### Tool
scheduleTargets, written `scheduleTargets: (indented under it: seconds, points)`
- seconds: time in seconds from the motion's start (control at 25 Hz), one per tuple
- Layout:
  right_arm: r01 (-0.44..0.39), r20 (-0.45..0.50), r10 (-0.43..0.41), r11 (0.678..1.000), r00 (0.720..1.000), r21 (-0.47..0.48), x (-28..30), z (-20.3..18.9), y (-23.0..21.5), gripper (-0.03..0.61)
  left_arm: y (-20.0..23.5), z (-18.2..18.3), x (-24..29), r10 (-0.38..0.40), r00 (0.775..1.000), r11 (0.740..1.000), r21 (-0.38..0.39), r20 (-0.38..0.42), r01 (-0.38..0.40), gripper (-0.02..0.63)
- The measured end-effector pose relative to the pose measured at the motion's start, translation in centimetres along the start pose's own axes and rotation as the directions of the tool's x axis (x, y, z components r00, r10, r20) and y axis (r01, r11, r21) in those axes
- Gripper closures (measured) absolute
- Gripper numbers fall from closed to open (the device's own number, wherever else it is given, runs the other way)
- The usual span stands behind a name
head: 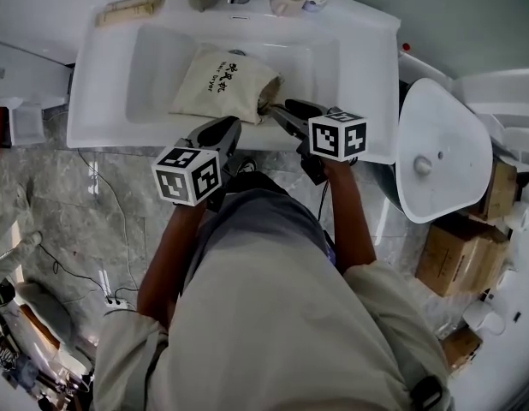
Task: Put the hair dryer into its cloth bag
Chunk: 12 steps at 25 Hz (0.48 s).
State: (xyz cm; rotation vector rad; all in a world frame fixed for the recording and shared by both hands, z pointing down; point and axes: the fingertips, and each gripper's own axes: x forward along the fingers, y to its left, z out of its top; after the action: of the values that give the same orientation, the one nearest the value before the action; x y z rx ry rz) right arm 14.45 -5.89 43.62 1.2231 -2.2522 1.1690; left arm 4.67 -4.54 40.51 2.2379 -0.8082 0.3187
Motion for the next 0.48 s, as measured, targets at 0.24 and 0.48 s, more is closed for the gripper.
scheduleTargets:
  seconds: [0.24, 0.48]
  points:
    - [0.007, 0.049, -0.005, 0.999, 0.999, -0.032, -1.7, 0.9, 1.3, 0.444, -0.4, 0.8, -1.4, 0.001, 0.999, 1.0, -0.011, 0.038, -0.001, 0.584]
    - [0.012, 0.046, -0.008, 0.997, 0.999, -0.079, -2.3, -0.1, 3.0, 0.476, 0.1, 1.1, -3.0, 0.026, 0.998, 0.999, -0.023, 0.063, -0.024, 0.584]
